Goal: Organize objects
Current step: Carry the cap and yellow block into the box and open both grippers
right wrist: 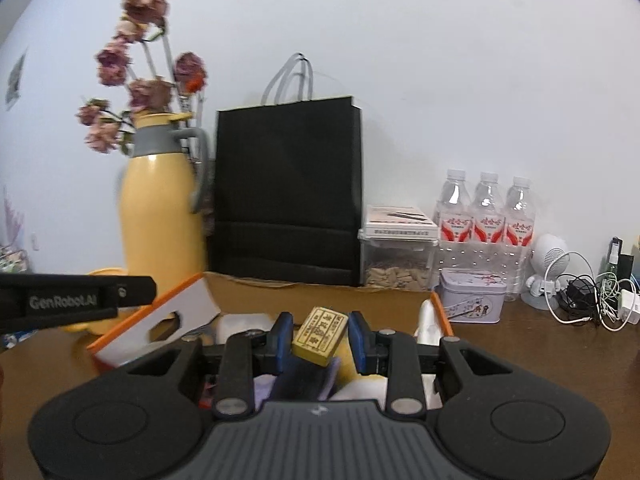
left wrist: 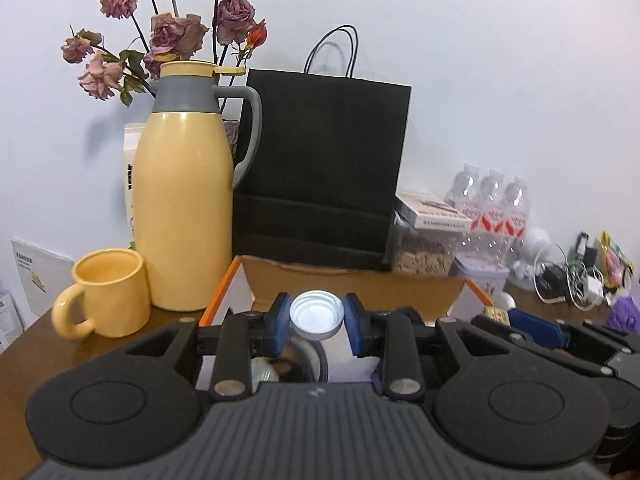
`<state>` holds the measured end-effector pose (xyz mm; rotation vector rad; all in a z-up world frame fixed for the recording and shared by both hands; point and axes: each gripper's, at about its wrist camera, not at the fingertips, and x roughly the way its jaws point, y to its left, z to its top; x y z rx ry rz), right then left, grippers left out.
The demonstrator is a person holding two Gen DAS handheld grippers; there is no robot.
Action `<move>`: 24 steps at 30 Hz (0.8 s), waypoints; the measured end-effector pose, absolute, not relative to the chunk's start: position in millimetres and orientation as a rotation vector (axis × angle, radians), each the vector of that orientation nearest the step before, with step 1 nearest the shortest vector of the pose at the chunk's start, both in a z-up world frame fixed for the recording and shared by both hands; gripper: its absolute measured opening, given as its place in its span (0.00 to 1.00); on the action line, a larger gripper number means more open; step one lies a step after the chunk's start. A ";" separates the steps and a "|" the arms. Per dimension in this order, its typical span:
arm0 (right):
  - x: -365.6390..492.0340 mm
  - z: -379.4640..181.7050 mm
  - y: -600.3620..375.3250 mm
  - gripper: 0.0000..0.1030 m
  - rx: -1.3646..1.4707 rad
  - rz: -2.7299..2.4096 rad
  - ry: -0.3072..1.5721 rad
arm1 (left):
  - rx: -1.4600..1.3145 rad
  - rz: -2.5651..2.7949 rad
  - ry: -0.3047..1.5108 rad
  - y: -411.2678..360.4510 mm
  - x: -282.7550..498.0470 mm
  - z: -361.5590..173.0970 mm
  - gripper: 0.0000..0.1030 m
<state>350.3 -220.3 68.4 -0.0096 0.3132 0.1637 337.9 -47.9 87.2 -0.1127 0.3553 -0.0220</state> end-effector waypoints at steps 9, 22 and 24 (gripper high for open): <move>399.7 53.1 -233.8 0.28 -0.022 0.135 0.375 | -0.085 -0.024 0.395 -50.7 388.0 74.1 0.28; 393.7 46.8 -229.9 0.95 -0.032 0.172 0.383 | -0.037 0.024 0.351 -45.8 386.0 68.9 1.00; 392.1 47.8 -228.1 1.00 -0.033 0.180 0.369 | -0.045 0.030 0.358 -43.7 386.3 70.2 1.00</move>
